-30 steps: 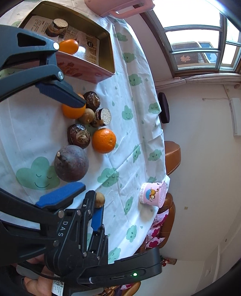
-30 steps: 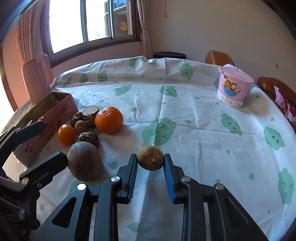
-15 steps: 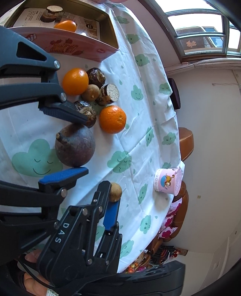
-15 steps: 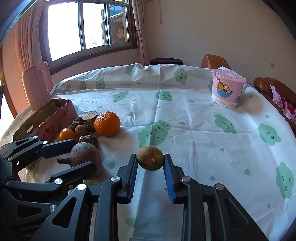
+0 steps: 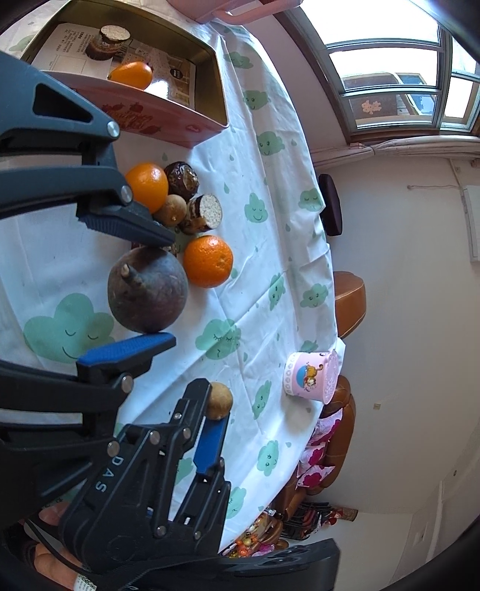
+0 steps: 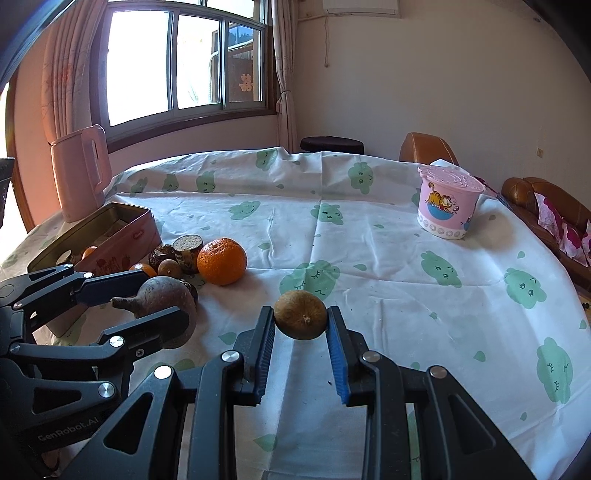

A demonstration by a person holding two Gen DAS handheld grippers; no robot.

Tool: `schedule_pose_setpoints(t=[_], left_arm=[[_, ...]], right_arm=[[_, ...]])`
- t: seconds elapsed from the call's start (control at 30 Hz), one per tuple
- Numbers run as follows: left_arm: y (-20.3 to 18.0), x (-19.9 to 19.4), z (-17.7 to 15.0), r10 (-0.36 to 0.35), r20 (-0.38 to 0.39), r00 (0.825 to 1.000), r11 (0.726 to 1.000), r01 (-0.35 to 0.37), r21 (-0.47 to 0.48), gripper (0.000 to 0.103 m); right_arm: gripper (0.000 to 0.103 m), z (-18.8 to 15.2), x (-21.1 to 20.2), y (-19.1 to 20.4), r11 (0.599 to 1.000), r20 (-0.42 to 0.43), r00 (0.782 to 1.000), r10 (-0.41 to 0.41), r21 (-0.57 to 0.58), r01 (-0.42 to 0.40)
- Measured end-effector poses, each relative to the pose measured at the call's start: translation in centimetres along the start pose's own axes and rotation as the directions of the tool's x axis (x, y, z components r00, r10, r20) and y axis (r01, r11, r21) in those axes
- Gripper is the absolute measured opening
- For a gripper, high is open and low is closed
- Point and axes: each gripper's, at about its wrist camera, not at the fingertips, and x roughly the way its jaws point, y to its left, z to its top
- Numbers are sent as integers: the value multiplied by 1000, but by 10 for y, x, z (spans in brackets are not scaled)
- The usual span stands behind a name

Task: Organize fruits
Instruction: 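Close the left tool around the dark purple passion fruit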

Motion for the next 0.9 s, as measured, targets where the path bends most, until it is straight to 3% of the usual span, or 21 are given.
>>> schedule_pose_setpoints(t=[0.9], left_arm=[[9, -22, -3, 60, 119, 991, 997, -54, -58, 50]], right_arm=[[30, -2, -17, 4, 1000, 99, 995, -13, -21, 15]])
